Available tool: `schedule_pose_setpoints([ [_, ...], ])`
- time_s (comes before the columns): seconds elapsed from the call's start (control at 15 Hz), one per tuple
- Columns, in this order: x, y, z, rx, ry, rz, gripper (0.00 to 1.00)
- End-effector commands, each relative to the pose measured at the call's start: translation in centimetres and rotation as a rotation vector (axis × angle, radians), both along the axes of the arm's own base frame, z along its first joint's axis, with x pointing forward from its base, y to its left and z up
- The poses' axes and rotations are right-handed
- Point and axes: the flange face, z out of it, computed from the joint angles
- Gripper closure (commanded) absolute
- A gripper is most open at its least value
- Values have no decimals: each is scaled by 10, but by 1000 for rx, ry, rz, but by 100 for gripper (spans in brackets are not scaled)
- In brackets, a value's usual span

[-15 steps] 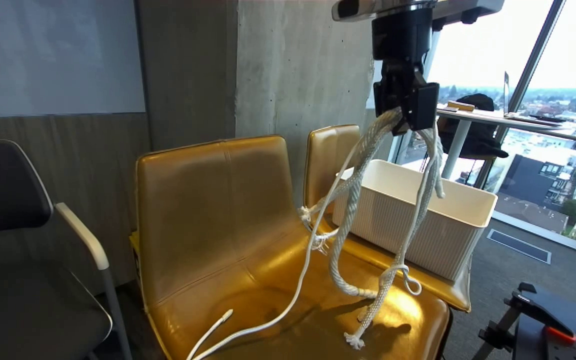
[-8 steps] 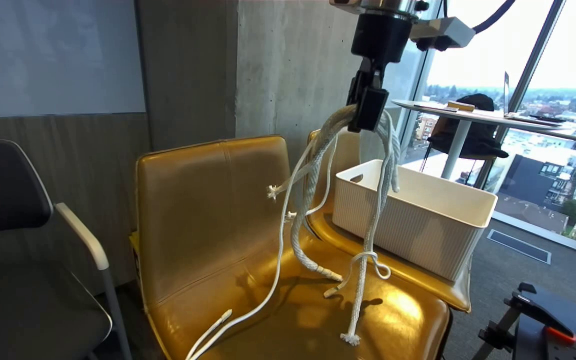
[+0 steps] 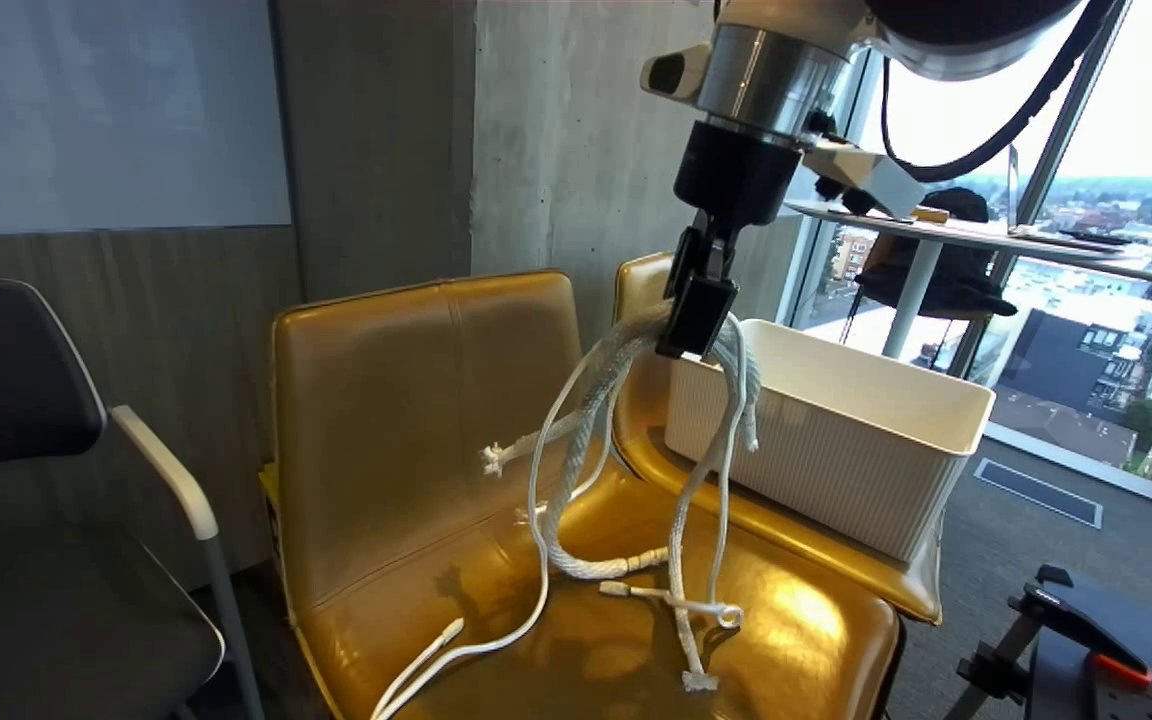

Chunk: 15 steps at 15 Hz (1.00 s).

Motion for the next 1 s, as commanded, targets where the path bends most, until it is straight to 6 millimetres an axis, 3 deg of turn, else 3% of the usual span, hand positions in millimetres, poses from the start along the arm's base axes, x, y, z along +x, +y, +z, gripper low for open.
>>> schedule_pose_setpoints([
  [0.0,-6,-3,8,15,-16,-11,61],
  [0.33,-4,-13,40,42,-48,-5,25],
  [0.47,-2,-27,51,45,-60,2,10],
  [0.6,-3,-54,54,19,-53,42,1],
  [0.93,-13,-164,35,-64,24,83,0],
])
